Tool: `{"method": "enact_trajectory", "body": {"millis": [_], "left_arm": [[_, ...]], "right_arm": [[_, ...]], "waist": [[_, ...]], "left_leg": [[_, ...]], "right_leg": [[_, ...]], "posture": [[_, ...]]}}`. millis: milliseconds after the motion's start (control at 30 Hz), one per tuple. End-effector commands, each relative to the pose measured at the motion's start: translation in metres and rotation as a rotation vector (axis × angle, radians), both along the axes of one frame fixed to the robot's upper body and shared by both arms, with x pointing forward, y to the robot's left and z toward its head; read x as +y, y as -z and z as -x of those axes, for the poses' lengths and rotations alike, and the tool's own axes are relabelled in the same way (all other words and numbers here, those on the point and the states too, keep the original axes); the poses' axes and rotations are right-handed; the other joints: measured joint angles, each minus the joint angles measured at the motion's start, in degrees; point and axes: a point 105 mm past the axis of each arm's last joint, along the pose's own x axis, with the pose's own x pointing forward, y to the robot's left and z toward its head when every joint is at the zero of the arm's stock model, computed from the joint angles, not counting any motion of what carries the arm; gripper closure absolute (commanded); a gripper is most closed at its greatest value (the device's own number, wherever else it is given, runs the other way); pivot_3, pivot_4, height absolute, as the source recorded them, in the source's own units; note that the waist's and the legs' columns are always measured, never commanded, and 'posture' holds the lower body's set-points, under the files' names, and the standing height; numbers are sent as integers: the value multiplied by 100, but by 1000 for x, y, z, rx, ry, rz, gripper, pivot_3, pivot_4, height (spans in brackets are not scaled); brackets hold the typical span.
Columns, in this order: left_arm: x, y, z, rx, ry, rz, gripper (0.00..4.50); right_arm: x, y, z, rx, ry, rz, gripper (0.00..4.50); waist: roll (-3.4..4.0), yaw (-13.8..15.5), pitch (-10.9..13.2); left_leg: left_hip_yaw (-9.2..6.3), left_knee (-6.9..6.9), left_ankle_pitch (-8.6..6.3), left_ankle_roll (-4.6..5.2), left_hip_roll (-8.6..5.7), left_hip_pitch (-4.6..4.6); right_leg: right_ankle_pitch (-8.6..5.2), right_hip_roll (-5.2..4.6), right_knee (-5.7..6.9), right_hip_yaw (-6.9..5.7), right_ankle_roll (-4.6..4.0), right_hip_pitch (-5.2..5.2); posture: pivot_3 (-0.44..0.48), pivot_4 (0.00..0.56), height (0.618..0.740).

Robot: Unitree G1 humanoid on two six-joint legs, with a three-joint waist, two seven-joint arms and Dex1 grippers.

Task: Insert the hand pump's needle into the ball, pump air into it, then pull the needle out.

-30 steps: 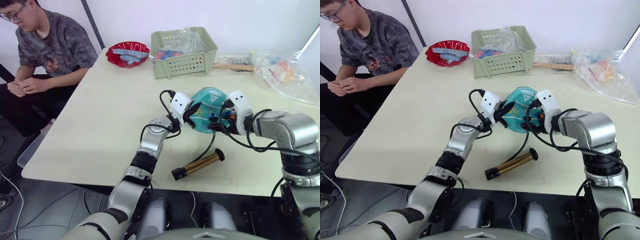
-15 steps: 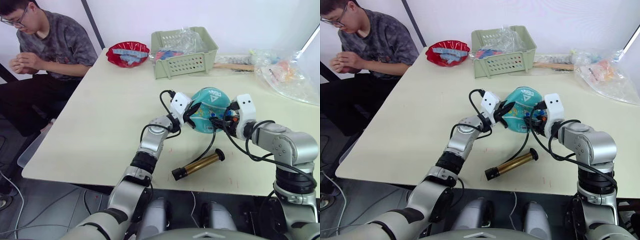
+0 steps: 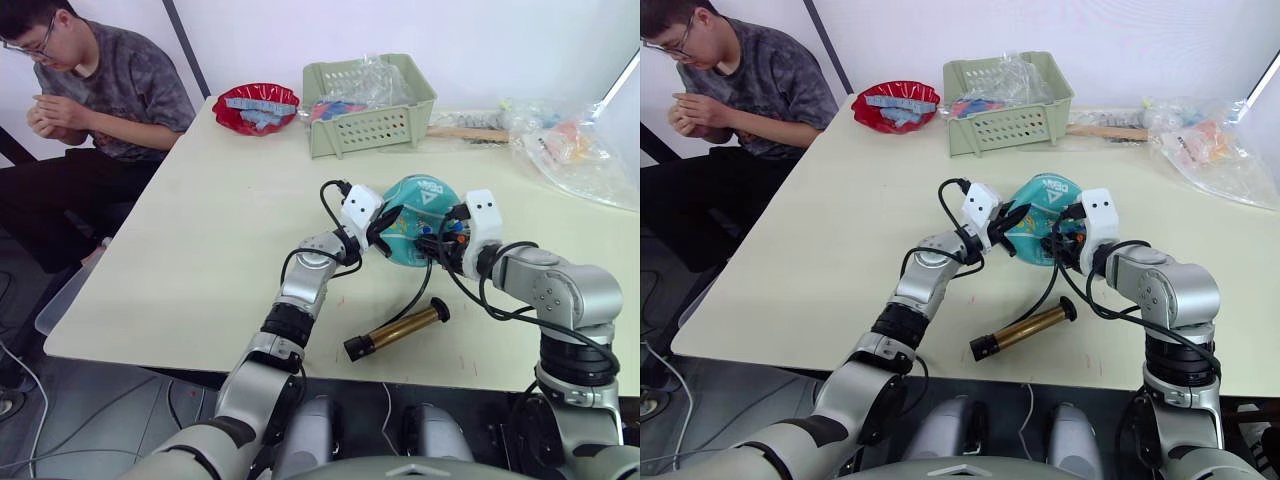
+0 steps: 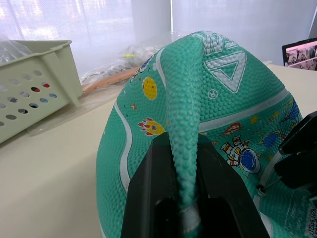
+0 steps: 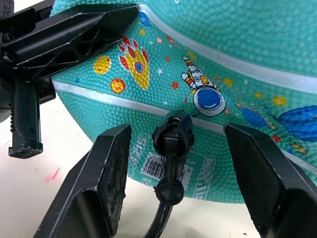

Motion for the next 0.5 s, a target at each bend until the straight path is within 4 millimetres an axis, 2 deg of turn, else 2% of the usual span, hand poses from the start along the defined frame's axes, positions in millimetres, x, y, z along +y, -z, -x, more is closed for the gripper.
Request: {"method": "enact_trajectory", "body": {"millis": [33,133,167,200,233,267,300,367,500], "left_arm": [[-9,56,19,169,67,-123,4500],[-9,57,19,170,67,-124,4500],[-9,57,19,171,67,-124,4500],[-9,58,19,171,66,-125,4500],[-9,58,19,171,66,-125,4500],[-9,58,19,172,66,-125,4500],[-8,58,19,172,66,-126,4500],[-8,59,20,173,68,-127,4500],[-8,59,20,175,68,-126,4500]], "right_arm": [[0,-17,-6,-74,6,-14,1381],[-1,-17,-7,-75,13,-10,1381],[-2,-18,-8,-79,22,-18,1804],[-2,-19,-9,-82,28,-20,1913],[-3,-19,-9,-85,28,-18,2229],[-3,-20,-9,-87,27,-16,2947],[-4,-20,-9,-87,26,-13,3204],[-4,-20,-8,-87,26,-9,4175],[-6,-19,-7,-81,19,7,4191]], "waist": [[0,0,0],[0,-1,0],[0,0,0],[0,-1,0],[0,-1,0],[0,-1,0],[0,-1,0],[0,0,0],[0,2,0]], "left_leg": [[0,0,0,0,0,0],[-1,0,1,-1,-2,1],[-1,0,1,-2,-2,1],[-1,0,1,-2,-2,1],[-1,0,2,-2,-2,1],[-1,0,4,-6,-3,1],[-1,0,4,-7,-3,2],[-2,0,4,-6,-3,2],[-2,0,4,-6,-4,2]], "right_leg": [[0,0,1,0,0,0],[-1,0,2,1,2,0],[-1,0,3,1,2,1],[-1,0,3,1,2,1],[-1,0,3,1,2,1],[-1,0,5,1,2,1],[-1,0,5,1,2,1],[-2,0,6,1,2,1],[-2,-1,6,2,3,2]], "posture": [[0,150,740],[0,150,740],[0,150,740],[0,150,740],[0,150,740],[0,150,740],[0,150,740],[0,150,740],[0,150,740]]}}
